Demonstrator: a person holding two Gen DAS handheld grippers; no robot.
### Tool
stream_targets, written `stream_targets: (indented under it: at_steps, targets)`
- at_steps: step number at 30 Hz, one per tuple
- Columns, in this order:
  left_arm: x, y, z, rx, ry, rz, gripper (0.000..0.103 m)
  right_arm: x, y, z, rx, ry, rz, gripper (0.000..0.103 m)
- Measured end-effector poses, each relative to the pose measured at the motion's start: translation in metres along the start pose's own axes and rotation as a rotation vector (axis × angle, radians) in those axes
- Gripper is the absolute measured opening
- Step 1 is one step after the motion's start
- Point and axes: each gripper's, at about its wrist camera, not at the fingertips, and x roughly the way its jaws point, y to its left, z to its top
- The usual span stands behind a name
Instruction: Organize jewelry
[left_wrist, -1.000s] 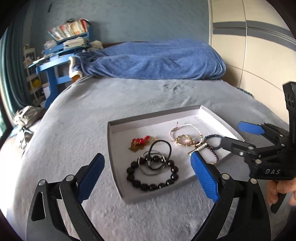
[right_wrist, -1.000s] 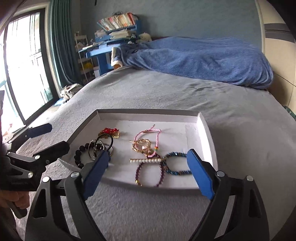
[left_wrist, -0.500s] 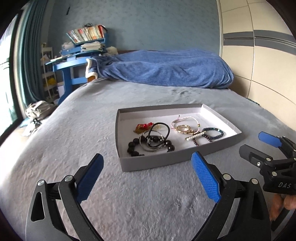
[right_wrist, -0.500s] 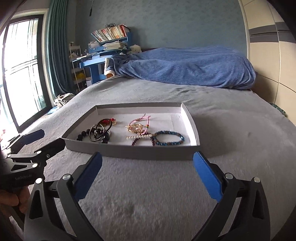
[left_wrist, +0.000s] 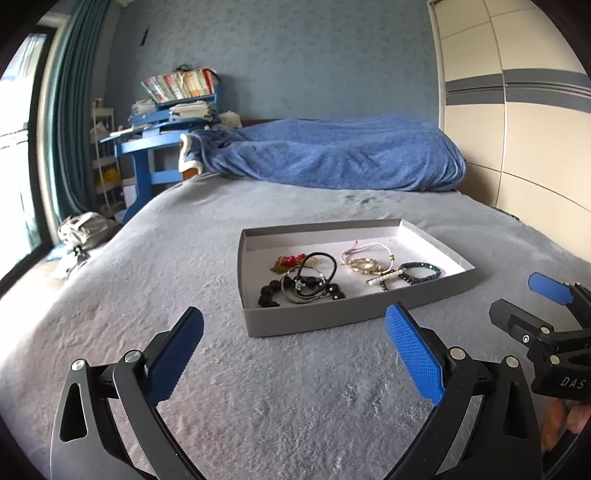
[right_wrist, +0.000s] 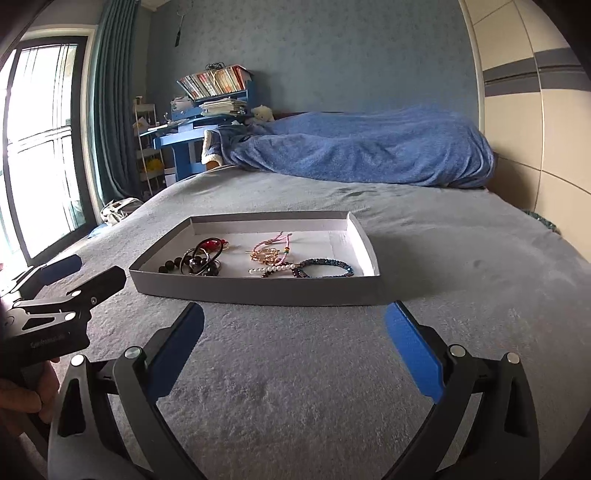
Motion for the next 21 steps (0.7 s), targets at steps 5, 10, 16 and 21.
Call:
stream_targets:
  at_steps: [5,10,16,21]
  targets:
    - [-0.0032,-0.0053,-0.0019,0.024,-0.008,0.0,0.098,-0.0045,0.0019,-0.0017,-0.003,-0.013,-0.011,0.097]
    - [-0.0028,-0.0057,-0.0019,0.019,-0.007,0.0,0.098,-0.0059,0.0022,-0.0021,-0.005,-0.02,-0.009,0.097]
    - [-0.0029,-0.0076,-0.0005,0.024,-0.003,0.0,0.098,-0.0058,0.003,-0.0017,-0.012,-0.016,-0.005,0.097]
    - [-0.0019,-0.0074,-0.0007,0.017,-0.002,-0.001,0.098,-0.0055,0.0025,-0.0018,-0.01,-0.014,-0.004,0.097]
